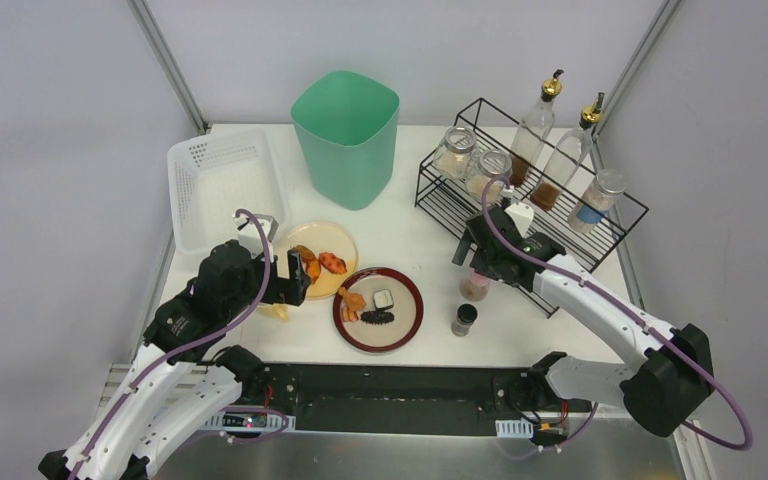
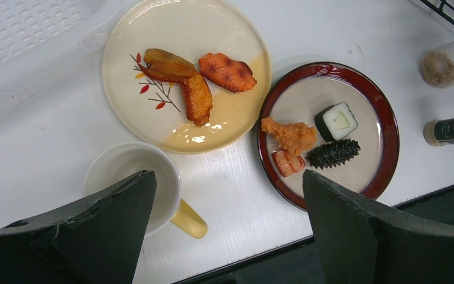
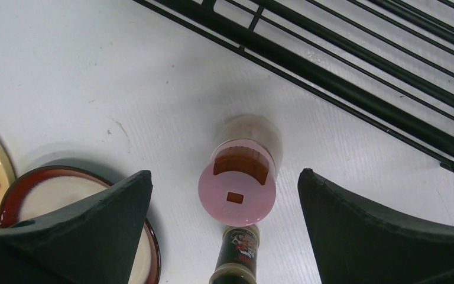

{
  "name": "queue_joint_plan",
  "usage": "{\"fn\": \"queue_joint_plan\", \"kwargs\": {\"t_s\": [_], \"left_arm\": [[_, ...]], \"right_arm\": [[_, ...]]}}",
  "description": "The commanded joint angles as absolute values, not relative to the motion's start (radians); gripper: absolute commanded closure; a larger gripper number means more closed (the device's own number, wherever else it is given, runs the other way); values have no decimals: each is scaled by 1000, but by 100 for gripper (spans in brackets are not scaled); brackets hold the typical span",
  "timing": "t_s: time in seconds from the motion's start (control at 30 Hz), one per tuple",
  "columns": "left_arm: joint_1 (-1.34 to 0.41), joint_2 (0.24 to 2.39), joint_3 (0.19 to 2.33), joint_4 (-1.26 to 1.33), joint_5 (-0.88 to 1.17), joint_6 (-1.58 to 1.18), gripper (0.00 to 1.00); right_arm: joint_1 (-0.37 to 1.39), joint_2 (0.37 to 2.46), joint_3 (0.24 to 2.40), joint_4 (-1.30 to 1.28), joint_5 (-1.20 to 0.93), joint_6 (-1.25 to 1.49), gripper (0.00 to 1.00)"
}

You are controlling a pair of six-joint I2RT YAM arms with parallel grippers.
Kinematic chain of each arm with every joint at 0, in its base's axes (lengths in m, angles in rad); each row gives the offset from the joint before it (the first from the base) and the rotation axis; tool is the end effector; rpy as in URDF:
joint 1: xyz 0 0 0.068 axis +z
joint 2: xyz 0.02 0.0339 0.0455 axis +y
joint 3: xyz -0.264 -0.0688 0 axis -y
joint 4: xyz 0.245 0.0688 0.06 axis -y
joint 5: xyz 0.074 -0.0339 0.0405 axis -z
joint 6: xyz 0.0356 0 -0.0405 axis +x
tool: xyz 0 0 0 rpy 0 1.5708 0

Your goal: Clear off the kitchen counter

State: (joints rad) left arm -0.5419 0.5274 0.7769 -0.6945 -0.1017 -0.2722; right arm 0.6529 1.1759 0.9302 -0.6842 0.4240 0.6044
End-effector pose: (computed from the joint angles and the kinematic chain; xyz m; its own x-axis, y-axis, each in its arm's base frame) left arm 0.0989 -0.0553 0.3179 -0.4721 -0.0280 -0.8811 0.3194 0.9261 -0.2006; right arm 0.1950 0.1307 0.2705 -0.7275 0.0957 -0.6794 0.0670 0.9954 0.0684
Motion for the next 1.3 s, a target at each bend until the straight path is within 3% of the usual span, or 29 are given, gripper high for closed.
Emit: {"fn": "queue_joint_plan", "kwargs": {"t_s": [0.0,0.33,0.53,0.73,0.8,1.27], "left_arm": [[-540,519,793,-689,-81,-256,0],[-540,528,793,-689,-80,-256,0],[-540,531,793,-689,-78,-257,0],[-540,533,793,-689,-76,-257,0],[-541,534,792,-689,-76,-256,0],[-540,532,793,-689,-79,-256,0]], "right_arm": [[658,1189,902,-652,439,623,4],[658,1201,864,-633,430,614,16],[658,1197,876,-652,433,591,37],[673,1188,896,-686,449,567,69],[683,1177,915,-707,457,558,76],[744,1101,1331,-986,498,450,77]]}}
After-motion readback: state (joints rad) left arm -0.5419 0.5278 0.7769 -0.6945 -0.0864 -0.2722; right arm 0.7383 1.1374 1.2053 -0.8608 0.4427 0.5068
